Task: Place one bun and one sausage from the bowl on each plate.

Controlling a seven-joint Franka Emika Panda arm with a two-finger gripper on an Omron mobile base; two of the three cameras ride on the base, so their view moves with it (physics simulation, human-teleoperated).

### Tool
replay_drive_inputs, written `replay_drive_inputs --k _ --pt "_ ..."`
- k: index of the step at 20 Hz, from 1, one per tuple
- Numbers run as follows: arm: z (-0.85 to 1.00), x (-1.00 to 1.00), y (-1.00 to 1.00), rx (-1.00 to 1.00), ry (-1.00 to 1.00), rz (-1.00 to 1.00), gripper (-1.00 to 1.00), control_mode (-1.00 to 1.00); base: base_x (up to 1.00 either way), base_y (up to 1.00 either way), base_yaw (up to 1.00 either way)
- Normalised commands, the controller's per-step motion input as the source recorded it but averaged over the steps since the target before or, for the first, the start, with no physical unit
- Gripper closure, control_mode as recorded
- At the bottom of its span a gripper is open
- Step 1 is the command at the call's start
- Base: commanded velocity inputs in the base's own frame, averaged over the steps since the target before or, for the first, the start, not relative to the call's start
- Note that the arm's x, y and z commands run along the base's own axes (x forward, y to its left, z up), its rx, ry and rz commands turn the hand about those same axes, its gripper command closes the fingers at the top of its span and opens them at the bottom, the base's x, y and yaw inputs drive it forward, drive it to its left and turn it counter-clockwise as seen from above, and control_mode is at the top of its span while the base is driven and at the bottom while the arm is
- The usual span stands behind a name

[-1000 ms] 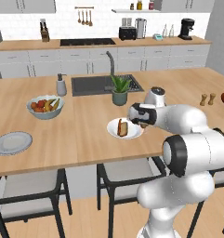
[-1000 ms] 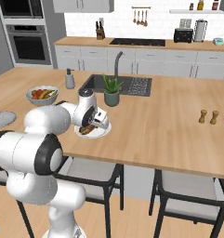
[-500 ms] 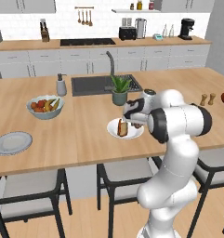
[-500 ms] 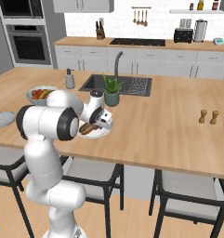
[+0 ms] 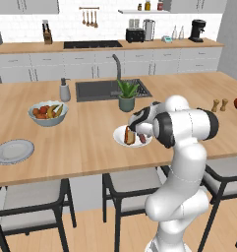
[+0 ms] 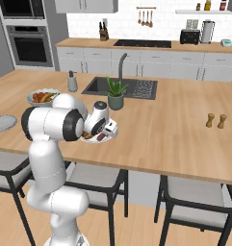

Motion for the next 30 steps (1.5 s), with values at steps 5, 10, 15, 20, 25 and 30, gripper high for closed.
replay_drive_inputs --k 5,10,15,20,25,30 --pt "0.76 -0.07 0.0 -0.02 -0.03 0.0 -1.0 -1.0 0.0 0.0 0.0" --pt "1.0 -0.95 0.0 0.0 -0.06 0.0 -1.0 -1.0 0.0 0.0 0.0" --pt "1.0 -1.0 0.01 -0.02 0.0 0.0 -1.0 -1.0 0.0 0.0 0.0" --pt "0.86 -1.0 0.07 -0.06 0.0 0.0 -1.0 -1.0 0.0 0.0 0.0" --pt "0.45 -1.0 0.13 -0.05 0.0 0.0 -1.0 -1.0 0.0 0.0 0.0" --pt "0.2 -1.0 0.1 -0.02 0.0 0.0 -1.0 -1.0 0.0 0.0 0.0"
